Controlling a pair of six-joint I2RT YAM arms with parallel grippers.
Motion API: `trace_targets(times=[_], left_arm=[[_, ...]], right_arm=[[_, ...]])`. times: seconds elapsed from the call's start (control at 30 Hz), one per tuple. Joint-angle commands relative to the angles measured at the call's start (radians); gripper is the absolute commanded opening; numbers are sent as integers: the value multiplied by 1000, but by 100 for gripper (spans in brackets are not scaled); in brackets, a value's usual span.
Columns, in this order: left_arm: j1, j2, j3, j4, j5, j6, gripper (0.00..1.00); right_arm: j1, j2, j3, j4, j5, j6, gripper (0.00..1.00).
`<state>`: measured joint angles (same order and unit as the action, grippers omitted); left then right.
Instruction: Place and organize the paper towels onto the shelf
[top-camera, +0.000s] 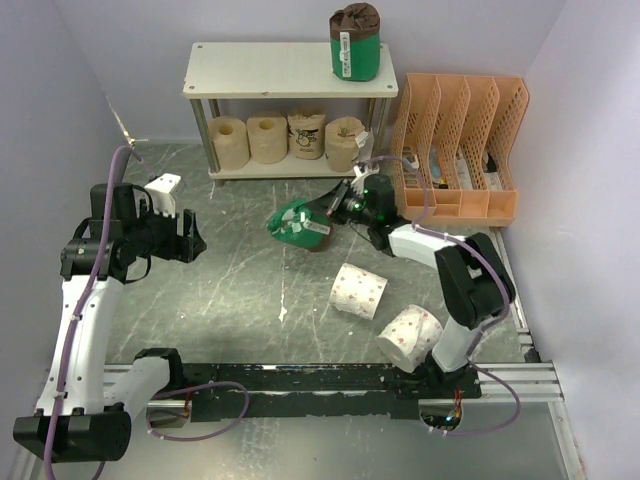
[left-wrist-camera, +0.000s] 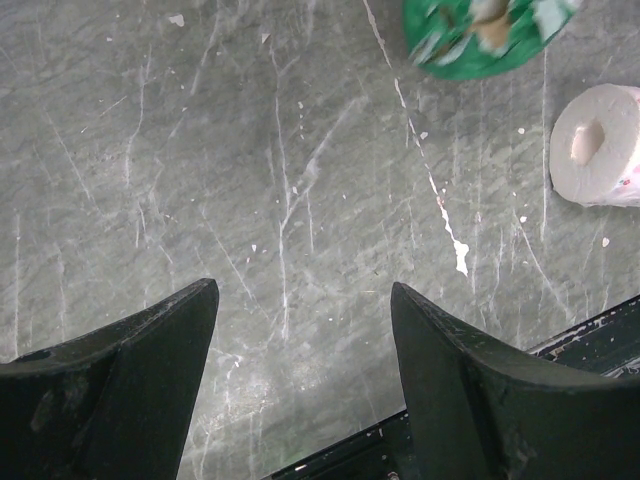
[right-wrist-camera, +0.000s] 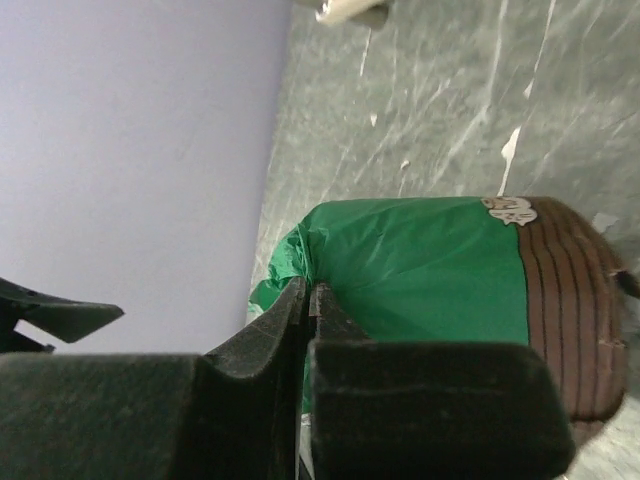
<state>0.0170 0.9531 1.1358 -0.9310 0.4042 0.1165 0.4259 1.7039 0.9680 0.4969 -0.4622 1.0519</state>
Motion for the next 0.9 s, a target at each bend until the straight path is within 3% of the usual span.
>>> trace_targets(times=[0.0,0.4,0.57,0.87], left_arm=[[10,-2,-5,26,1,0,80],[10,-10,-5,26,-8,-3,81],[40,-52,-5,26,-11,-4,80],[82,-96,3,17,14,-6,79]], right_arm=[[63,62,28,208,-24,83,0],[176,248,145,506,-30,342,0],[170,207,205,456,-8,333,0],[157,166,504,233,29,258,0]])
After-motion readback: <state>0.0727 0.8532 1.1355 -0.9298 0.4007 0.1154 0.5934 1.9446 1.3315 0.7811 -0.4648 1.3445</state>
